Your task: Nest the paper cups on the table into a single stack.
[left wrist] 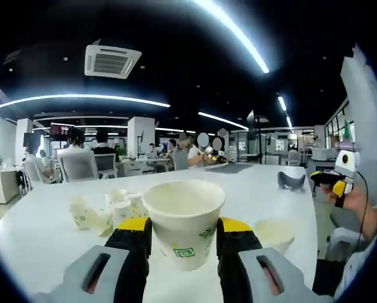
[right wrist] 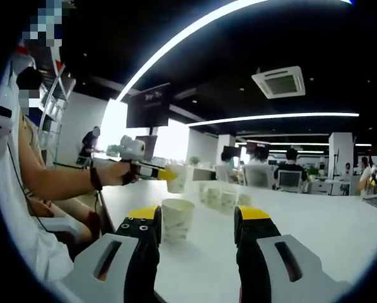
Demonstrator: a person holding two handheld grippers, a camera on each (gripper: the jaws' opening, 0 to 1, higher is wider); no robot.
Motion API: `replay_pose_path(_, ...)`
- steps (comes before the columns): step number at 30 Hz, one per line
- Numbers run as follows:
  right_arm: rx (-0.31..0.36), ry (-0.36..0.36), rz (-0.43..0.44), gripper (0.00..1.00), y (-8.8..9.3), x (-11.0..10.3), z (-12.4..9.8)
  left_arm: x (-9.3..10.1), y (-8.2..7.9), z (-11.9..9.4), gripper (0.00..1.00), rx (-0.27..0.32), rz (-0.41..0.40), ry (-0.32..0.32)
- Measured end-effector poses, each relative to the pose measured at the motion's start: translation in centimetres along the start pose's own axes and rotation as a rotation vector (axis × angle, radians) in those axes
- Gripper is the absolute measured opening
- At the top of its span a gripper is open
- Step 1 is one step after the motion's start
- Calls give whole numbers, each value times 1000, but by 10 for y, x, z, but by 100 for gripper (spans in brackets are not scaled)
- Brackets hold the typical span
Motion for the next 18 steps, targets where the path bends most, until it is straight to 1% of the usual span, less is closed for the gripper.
replay_pose_path(3, -31, -27, 24, 52, 6, -3, -2, 12, -8, 1, 44, 15, -5, 20)
replay_pose_path(6, -81, -54, 10, 54, 14, -7, -4, 24, -15, 2, 44, 28, 2, 42)
replay_pose_path(8, -101, -80, 6, 54, 18, -10, -5, 33, -21, 3, 44, 39, -1, 60)
replay_pose_path(14, -114, -86, 5, 54, 19, -9, -7, 56, -31, 9, 44, 45, 19, 111)
replay_pose_path(18, -121, -81, 2, 55, 19, -7, -10, 70, -43, 13, 44, 74, -16, 153)
Point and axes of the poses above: the point that each gripper's makers call its tool centre point, and the gripper's own axes: z roughly forward along the fingers, x roughly to its right, y roughly out of its underside, the point moved 1 cm from there along -z, roughly backward along the fingers, and after that the axes turned 12 degrees about x, right-handed, at the moved point
